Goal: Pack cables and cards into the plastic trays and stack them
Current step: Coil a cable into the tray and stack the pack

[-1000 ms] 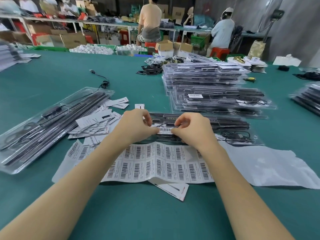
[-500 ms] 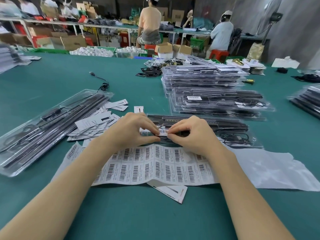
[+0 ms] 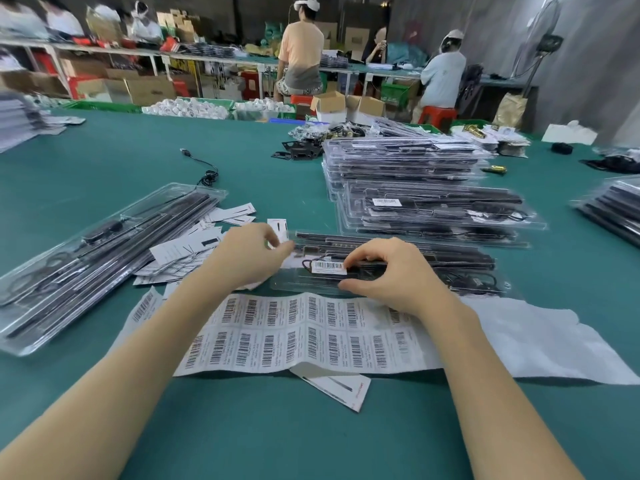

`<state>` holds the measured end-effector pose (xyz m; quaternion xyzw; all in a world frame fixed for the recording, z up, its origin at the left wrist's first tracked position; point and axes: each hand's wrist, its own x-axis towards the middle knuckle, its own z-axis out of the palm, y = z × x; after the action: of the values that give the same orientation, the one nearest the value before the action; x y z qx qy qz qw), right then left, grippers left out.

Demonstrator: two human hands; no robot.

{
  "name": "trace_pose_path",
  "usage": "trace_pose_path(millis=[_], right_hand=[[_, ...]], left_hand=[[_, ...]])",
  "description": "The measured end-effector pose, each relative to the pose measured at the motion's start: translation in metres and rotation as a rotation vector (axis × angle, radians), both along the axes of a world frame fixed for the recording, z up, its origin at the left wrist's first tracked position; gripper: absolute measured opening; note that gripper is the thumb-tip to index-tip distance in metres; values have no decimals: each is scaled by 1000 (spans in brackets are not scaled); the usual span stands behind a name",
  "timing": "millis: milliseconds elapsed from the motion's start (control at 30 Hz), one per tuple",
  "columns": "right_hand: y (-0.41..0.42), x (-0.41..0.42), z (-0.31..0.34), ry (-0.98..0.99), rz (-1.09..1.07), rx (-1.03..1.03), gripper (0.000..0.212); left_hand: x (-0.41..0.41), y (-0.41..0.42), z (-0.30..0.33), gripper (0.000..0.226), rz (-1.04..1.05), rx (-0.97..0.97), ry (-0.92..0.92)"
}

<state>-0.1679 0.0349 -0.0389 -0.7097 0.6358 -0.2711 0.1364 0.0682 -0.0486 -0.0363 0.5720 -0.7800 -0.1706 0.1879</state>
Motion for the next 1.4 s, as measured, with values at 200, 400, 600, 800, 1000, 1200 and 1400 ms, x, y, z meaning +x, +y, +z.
trace_pose_path(millis=[200, 400, 600, 800, 1000, 1200, 1400], right_hand=[[1, 14, 11, 186, -1, 83, 53], [5, 8, 28, 129, 22, -55, 51], [6, 23, 28, -24, -13, -699, 32], [-2, 25, 2, -230, -180, -808, 18], [-12, 0, -16, -566, -467, -232, 2], [-22, -17, 0, -1426, -434, 85, 27], [-17, -48, 4, -2081, -306, 79, 86]], left_hand=[[-9, -8, 15, 46, 185, 426, 383], [-21, -7, 29, 45, 83, 692, 790], [-39, -6, 42, 37, -128, 736, 1153], [-68, -32, 35, 63, -108, 742, 1311], [-113, -65, 39, 36, -28, 666, 1268], [-144, -85, 20, 51, 160, 184, 473], [-161, -80, 6, 85, 202, 317, 777]])
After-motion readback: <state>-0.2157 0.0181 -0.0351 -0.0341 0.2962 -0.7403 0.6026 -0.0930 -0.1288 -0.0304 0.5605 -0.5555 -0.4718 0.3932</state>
